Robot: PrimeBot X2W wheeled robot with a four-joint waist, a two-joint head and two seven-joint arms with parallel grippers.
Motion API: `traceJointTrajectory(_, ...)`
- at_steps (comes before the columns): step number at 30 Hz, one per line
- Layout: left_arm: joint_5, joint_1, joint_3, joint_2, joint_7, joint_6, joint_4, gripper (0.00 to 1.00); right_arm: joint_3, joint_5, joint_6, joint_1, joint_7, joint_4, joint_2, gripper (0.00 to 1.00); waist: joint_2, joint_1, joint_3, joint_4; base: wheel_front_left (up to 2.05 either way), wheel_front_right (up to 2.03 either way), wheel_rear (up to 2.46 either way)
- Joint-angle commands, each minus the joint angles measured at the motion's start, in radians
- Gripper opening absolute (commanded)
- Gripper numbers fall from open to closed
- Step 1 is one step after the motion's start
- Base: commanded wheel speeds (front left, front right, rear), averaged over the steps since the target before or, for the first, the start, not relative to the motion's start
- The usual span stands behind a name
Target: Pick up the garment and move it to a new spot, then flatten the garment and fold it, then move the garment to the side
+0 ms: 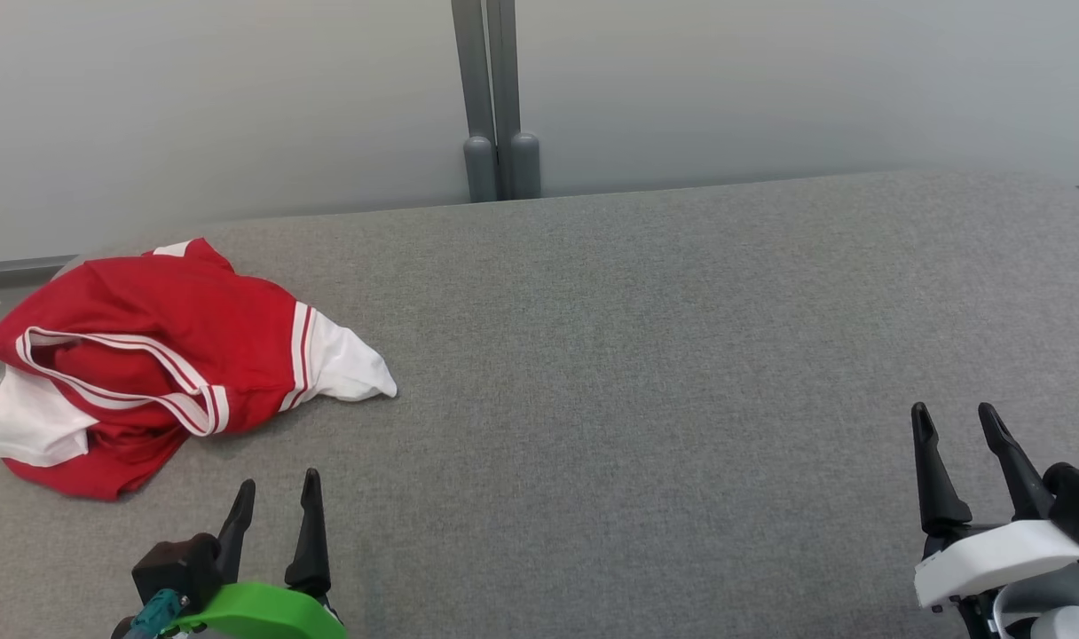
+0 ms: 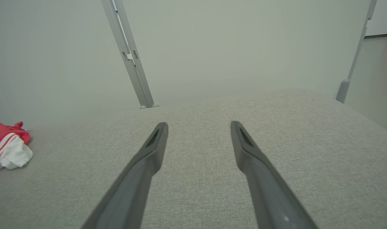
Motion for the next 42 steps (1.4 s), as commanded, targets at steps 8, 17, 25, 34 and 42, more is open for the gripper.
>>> traceJointTrajectory(8, 0.087, 0.003, 0.005, 0.009, -0.024, -0.005, 0.004, 1.00, -0.016, -0.062, 0.000, 0.011, -0.024, -0.007, -0.007, 1.00, 0.0000, 0.0000, 0.000, 0.001, 0.00, 0.00, 0.00)
traceJointTrajectory(17, 0.148, 0.012, 0.007, 0.008, -0.042, -0.007, 0.008, 1.00, -0.021, -0.088, 0.001, 0.023, -0.042, 0.016, -0.016, 1.00, 0.0000, 0.0000, -0.002, 0.003, 0.00, 0.00, 0.00)
traceJointTrajectory(25, 0.202, 0.014, 0.011, 0.008, -0.055, -0.008, 0.012, 1.00, -0.022, -0.111, 0.001, 0.029, -0.057, 0.027, -0.026, 1.00, 0.0000, 0.0000, -0.001, 0.003, 0.00, 0.00, 0.00)
traceJointTrajectory(34, 0.247, 0.019, 0.015, 0.007, -0.071, -0.009, 0.021, 1.00, -0.023, -0.153, 0.001, 0.036, -0.072, 0.025, -0.037, 1.00, 0.0000, 0.0000, -0.003, 0.002, 0.00, 0.00, 0.00)
traceJointTrajectory(42, 0.231, 0.012, 0.016, 0.007, -0.070, -0.011, 0.026, 1.00, -0.021, -0.119, 0.001, 0.040, -0.071, 0.035, -0.035, 1.00, 0.0000, 0.0000, -0.003, 0.004, 0.00, 0.00, 0.00)
